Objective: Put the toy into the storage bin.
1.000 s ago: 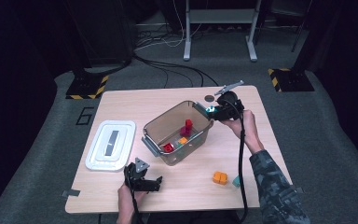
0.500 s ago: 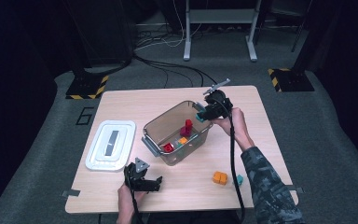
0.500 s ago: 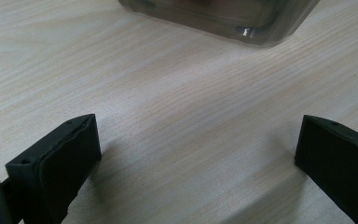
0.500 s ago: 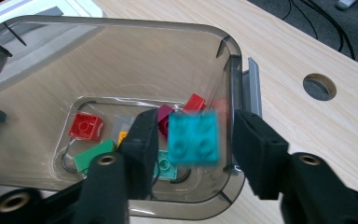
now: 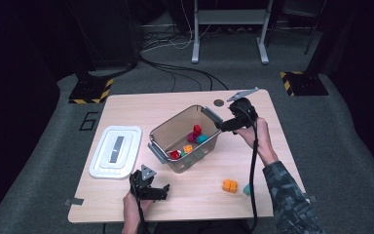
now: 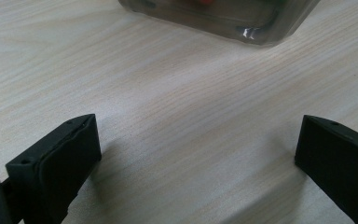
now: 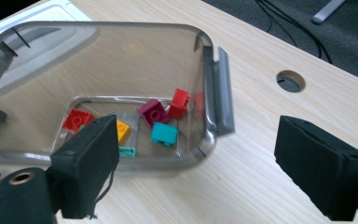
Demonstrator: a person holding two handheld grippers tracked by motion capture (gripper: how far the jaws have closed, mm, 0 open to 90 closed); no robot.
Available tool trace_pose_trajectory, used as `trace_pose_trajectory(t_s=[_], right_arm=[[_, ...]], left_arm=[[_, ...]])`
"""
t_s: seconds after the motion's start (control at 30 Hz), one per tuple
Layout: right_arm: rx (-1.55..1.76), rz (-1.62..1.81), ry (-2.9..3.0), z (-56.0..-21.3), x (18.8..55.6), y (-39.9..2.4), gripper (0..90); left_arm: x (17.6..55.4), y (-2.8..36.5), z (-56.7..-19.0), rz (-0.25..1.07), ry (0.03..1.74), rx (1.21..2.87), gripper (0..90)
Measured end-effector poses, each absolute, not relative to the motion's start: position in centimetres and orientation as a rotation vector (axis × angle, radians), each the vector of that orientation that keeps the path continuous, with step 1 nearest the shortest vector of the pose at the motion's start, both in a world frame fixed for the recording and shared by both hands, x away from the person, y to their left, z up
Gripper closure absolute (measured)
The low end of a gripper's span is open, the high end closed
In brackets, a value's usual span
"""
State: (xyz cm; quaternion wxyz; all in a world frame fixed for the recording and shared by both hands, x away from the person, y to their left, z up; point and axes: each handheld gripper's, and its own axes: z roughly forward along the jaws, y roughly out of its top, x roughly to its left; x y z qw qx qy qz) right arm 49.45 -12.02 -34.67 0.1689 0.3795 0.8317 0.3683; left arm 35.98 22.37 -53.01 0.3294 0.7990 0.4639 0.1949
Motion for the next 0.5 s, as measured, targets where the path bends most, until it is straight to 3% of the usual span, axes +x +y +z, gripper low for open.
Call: trace_pose_trajectory(t_s=[0.5], right_arm=[[1.138, 1.021, 2.349, -37.4, 45.5, -16.8, 6.8]], left_arm=[[36.0, 22.3, -53.0, 0.511, 1.219, 2.080, 0.0]])
